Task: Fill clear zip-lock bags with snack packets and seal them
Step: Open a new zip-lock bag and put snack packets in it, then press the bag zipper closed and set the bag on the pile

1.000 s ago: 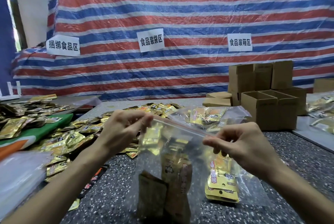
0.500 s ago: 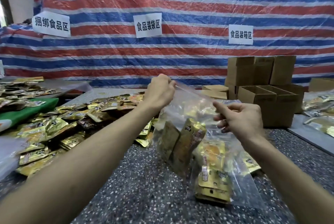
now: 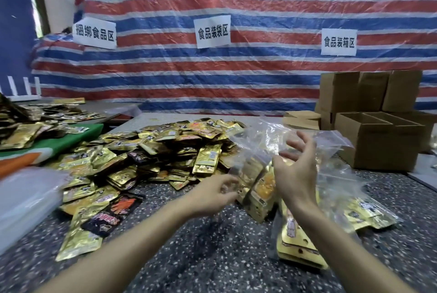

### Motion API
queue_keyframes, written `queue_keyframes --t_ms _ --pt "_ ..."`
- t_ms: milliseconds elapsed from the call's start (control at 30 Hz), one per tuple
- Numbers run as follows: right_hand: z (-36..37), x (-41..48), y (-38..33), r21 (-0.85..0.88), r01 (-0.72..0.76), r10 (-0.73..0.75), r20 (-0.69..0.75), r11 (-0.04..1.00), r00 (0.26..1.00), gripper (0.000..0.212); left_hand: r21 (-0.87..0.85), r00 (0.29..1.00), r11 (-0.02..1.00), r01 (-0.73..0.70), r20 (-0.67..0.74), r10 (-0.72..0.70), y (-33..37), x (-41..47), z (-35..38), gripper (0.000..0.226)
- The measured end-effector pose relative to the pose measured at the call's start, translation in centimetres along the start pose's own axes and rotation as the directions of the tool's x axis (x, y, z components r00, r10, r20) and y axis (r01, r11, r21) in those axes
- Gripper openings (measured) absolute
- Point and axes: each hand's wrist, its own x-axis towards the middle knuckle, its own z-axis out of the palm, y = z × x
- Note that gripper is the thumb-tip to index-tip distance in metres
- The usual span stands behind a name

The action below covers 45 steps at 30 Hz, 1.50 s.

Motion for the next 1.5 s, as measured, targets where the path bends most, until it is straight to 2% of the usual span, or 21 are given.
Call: queue_keyframes --t_ms 100,233,300,433,500,567,633,767,833,867,933,1000,1033,1067,1133,1200,1300,1333,1400,1433,1500 --pt "3.1 -1.4 0.2 0.024 -0.032 0.028 0.134 0.999 0.991 0.047 0.022 1.000 0.999 0.025 0.003 -0.025 -1.8 -3.9 0.7 0.040" --pt "6.9 -3.4 1.1 0.062 -0.129 0.099 0.356 0.990 0.929 0.021 0.010 0.999 0.999 0.033 0.018 -0.033 -3.0 -7.5 0.9 0.033" --pt "8.0 -4.8 2.4 0.092 -0.157 0.102 0.435 0.983 0.895 0.017 0.008 1.000 1.000 0.009 -0.003 -0.009 -3.8 -9.0 1.3 0.032" --pt "8.4 -6.6 4.9 0.046 -0.090 0.047 0.574 0.995 0.818 0.022 -0.056 0.989 0.998 -0.042 -0.141 0.034 -5.0 -10.5 2.1 0.028" --pt "8.4 -6.4 5.3 0.050 -0.101 0.054 0.576 0.994 0.816 0.022 -0.151 0.972 0.988 -0.043 -0.237 0.006 -4.8 -10.5 1.9 0.021" --pt "8.3 -6.2 5.5 0.063 -0.128 0.073 0.543 0.990 0.836 0.022 -0.286 0.935 0.958 -0.031 -0.347 -0.073 -4.6 -10.6 1.6 0.014" --pt "8.3 -6.1 5.7 0.091 -0.177 0.101 0.540 0.980 0.836 0.020 -0.333 0.891 0.942 -0.027 -0.435 -0.128 -4.9 -11.2 0.9 0.010" --pt "8.3 -6.0 6.0 0.092 -0.223 0.130 0.580 0.971 0.804 0.017 -0.225 0.801 0.974 0.006 -0.582 -0.139 -7.8 -13.3 -3.1 0.012" --pt "8.4 -6.0 6.0 0.080 -0.217 0.126 0.603 0.973 0.788 0.016 -0.130 0.699 0.984 0.118 -0.694 -0.175 -10.2 -14.7 -6.4 0.012" --pt "8.4 -6.0 6.0 0.077 -0.211 0.122 0.607 0.974 0.785 0.016 -0.061 0.647 0.972 0.228 -0.736 -0.198 -11.6 -15.5 -8.2 0.012" --pt "8.5 -6.0 6.0 0.076 -0.203 0.116 0.608 0.976 0.785 0.016 0.124 0.578 0.836 0.534 -0.775 -0.255 -14.5 -17.6 -11.3 0.021" --pt "8.5 -6.0 6.1 0.075 -0.200 0.114 0.609 0.977 0.785 0.017 0.279 0.517 0.526 0.804 -0.766 -0.383 -17.0 -19.8 -13.5 0.034" --pt "8.6 -6.0 6.1 0.070 -0.192 0.111 0.608 0.979 0.786 0.017 0.319 0.475 0.377 0.869 -0.750 -0.460 -17.8 -20.8 -14.2 0.035" --pt "8.7 -6.0 6.2 0.062 -0.182 0.108 0.607 0.981 0.787 0.017 0.333 0.439 0.289 0.897 -0.740 -0.509 -18.5 -21.7 -14.7 0.030" --pt "8.7 -6.0 6.3 0.058 -0.174 0.104 0.607 0.983 0.788 0.016 0.326 0.423 0.271 0.906 -0.733 -0.533 -19.2 -23.0 -15.1 0.019" --pt "8.7 -6.0 6.3 0.064 -0.176 0.102 0.608 0.982 0.788 0.016 0.327 0.433 0.291 0.899 -0.761 -0.484 -19.4 -23.4 -15.2 0.029" --pt "8.7 -6.0 6.3 0.085 -0.195 0.104 0.606 0.977 0.788 0.016 0.280 0.414 0.357 0.891 -0.824 -0.387 -18.6 -23.3 -15.4 0.020" --pt "8.6 -6.0 6.2 0.092 -0.197 0.102 0.607 0.976 0.788 0.016 0.251 0.410 0.392 0.885 -0.817 -0.405 -18.3 -23.2 -15.5 0.020" --pt "8.6 -6.0 6.2 0.093 -0.192 0.098 0.607 0.977 0.789 0.015 0.188 0.401 0.425 0.886 -0.771 -0.494 -17.9 -23.1 -16.1 0.041" --pt "8.6 -6.0 6.1 0.090 -0.191 0.098 0.608 0.977 0.788 0.015 0.168 0.389 0.413 0.895 -0.746 -0.541 -17.9 -23.0 -16.5 0.051" --pt "8.6 -6.1 6.0 0.086 -0.185 0.095 0.612 0.979 0.785 0.015 0.132 0.351 0.383 0.914 -0.728 -0.589 -18.1 -22.7 -17.5 0.053"
